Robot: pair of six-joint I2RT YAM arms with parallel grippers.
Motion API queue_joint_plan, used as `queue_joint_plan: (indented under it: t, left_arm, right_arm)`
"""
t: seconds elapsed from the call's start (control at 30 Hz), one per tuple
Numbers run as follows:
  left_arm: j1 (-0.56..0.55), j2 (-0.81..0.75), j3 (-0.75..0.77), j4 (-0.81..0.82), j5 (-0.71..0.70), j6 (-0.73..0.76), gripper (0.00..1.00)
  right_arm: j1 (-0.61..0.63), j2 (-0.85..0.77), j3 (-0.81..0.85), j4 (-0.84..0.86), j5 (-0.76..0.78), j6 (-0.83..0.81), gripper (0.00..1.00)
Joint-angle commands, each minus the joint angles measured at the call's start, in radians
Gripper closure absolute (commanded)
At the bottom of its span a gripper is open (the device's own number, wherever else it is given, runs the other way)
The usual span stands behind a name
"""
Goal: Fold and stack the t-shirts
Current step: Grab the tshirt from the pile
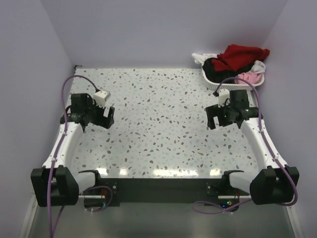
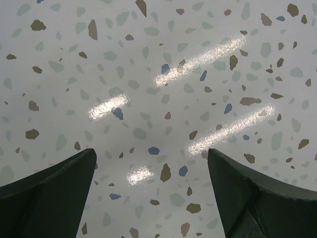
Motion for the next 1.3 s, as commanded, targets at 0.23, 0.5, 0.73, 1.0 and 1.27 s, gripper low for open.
queue_joint_plan:
  t: [0.23,0.5,0.73,1.0,1.27]
  left_arm:
    - [-0.007,-0.029,0.051,0.077,-0.027,0.004,0.00]
    - [-0.008,0.003,0.118,0.097,0.043,-0.043,0.00]
    - [-0.010,0.014,0.161,0.109,0.111,-0.113,0.00]
    - [-0.008,0.040,0.161,0.116,0.165,-0.153,0.00]
    - [-0.010,0.057,0.172,0.110,0.172,-0.152,0.00]
  right_arm:
    - [-0.001,0.111,0.233,0.043,0.118,-0.101,0.01]
    - [-0.029,0.358,0.547,0.209,0.275,-0.149,0.01]
    - [-0.087,0.746,0.969,0.284,0.359,-0.117,0.01]
    - [-0.108,1.088,1.339,0.415,0.401,-0.115,0.01]
    - [-0.111,1.251,1.355,0.646,0.479,-0.144,0.01]
